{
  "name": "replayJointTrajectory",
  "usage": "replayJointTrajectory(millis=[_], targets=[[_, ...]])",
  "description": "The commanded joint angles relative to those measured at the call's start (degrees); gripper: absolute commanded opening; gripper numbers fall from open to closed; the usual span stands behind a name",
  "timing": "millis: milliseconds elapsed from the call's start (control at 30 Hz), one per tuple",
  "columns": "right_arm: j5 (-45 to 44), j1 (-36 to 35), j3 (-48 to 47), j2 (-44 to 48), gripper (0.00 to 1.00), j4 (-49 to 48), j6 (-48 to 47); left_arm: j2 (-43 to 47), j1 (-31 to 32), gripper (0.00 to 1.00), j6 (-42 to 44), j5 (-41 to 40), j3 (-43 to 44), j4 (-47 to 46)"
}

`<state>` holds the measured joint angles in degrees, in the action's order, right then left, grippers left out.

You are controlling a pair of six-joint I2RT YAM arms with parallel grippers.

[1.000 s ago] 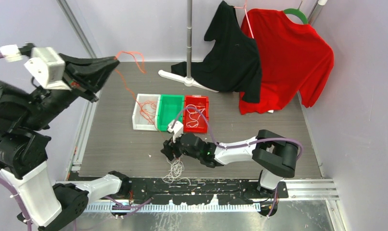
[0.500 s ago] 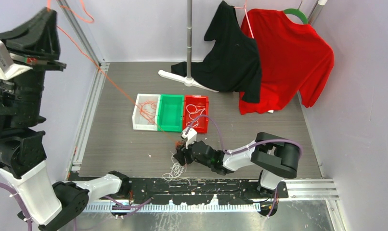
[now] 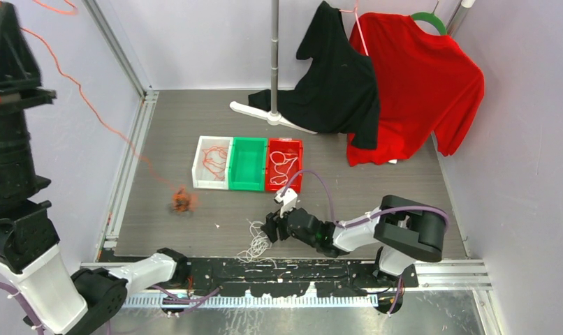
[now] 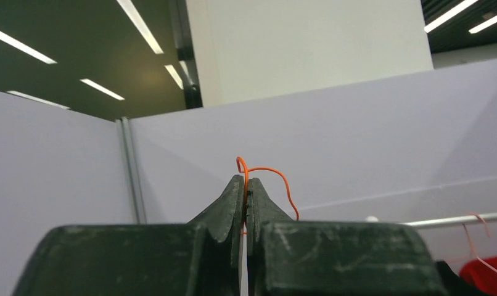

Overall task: Untangle the cables
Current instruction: Untie the cable.

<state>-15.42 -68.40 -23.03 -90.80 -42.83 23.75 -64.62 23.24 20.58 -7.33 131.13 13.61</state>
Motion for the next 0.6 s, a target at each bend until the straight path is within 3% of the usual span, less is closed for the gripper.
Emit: replayJointTrajectory(millis=[0,333,567], targets=[[-2.2,-0.2,-2.6,6.4,0.66,2.3,-1.3,1.9,0.1,0.0,-4.8,7.0,-7.3,6.3],[1.0,-0.2,-8.2,13.8,0.75,13.6,-3.0,3.2,0.0,0.0,-3.8,10.1,-10.8,11.9],[6.4,-0.3,-9.0,12.7,0.75,24.8,-2.2,4.5,0.1,0.0,-3.3,12.2,-13.0,13.1]])
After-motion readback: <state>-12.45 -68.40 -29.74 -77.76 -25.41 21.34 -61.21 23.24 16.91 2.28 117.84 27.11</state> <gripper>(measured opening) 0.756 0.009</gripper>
